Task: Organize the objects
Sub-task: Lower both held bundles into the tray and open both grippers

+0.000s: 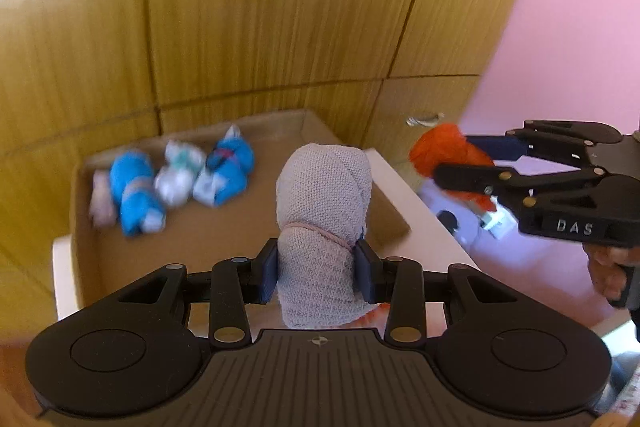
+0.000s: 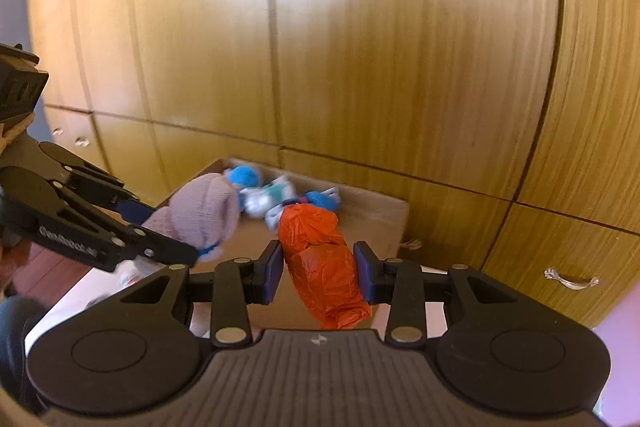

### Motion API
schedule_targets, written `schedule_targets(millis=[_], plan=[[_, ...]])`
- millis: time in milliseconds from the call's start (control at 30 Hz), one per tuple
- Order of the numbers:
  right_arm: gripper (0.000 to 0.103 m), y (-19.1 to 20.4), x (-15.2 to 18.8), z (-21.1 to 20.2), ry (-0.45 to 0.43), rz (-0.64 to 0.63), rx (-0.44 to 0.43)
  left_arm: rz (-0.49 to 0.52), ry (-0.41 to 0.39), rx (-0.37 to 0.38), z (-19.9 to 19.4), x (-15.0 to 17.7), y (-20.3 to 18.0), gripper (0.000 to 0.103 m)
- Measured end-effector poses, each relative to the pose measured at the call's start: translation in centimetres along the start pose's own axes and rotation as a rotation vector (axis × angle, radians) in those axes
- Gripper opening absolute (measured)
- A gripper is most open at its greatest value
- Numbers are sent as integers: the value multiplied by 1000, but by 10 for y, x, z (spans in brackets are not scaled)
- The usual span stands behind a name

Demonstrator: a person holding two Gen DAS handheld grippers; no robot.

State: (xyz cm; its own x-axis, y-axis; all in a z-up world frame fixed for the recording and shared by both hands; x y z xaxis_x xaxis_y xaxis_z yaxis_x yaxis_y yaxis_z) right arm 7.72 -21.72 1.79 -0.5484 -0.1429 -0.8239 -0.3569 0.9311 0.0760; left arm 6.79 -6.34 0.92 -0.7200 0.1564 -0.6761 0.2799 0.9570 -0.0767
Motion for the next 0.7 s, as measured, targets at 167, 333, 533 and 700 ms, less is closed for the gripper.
schedule_targets(millis=[167, 333, 533, 700], plan=[[35, -25, -15, 38, 17, 68, 14, 16, 14, -23, 51, -34, -1, 46], [35, -48, -21, 76, 44, 138, 20, 42, 50, -64, 103, -48, 6, 46], [35, -68, -25, 118, 77, 237, 34, 78, 75, -100, 148, -53, 6, 46], [35, -77, -23, 145, 106, 310, 46, 66, 81, -132, 167, -54, 13, 46]])
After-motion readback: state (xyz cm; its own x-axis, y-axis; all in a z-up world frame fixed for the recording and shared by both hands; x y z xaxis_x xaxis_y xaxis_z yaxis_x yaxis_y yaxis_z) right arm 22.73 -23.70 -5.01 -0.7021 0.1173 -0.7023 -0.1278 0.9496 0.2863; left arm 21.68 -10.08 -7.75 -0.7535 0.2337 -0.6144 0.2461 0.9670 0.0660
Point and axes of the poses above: each gripper's, at about its wrist camera, not at the fingertips, and z roughly the way its jaws point, y to its left, x to its underside, the point moved 1 cm from there along z, roughly the way its jaws point, and after that the axes turned 5 degrees about -x, right-handed, at the moved point
